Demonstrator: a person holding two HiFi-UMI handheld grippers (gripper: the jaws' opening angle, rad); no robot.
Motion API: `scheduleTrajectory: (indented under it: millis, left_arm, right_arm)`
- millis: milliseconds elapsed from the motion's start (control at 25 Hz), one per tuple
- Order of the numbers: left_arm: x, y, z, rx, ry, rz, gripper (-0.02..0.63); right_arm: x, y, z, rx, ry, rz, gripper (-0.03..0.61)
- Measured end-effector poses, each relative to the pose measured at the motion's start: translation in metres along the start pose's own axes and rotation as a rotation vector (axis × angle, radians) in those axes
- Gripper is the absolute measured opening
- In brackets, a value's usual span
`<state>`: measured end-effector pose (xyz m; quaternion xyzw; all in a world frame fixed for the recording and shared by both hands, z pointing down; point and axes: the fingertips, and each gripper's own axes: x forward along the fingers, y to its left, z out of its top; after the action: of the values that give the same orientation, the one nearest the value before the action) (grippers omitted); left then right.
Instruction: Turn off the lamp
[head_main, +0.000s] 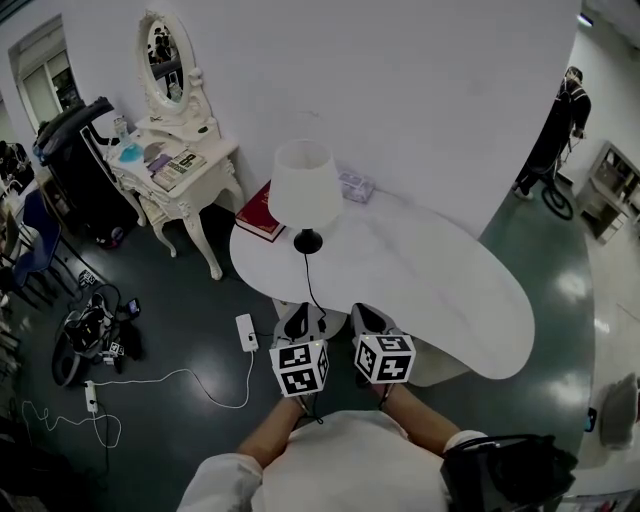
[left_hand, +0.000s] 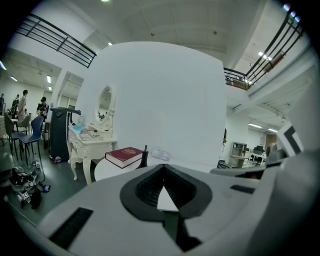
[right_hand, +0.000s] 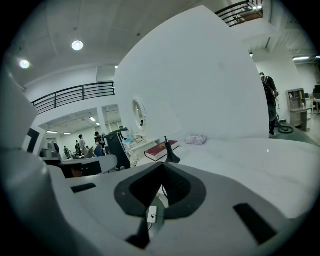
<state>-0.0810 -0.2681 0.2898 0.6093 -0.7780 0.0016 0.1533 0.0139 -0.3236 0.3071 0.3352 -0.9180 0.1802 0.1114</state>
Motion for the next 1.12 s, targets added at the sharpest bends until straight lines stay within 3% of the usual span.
scheduleTrajectory:
  millis: [1120]
  left_arm:
    - [0.003,0.0,-0.02,-0.028,0.034,0.006,0.008]
  right_arm:
    - [0.002,0.0,-0.01,-0.017,0.042,-0.002,-0.002]
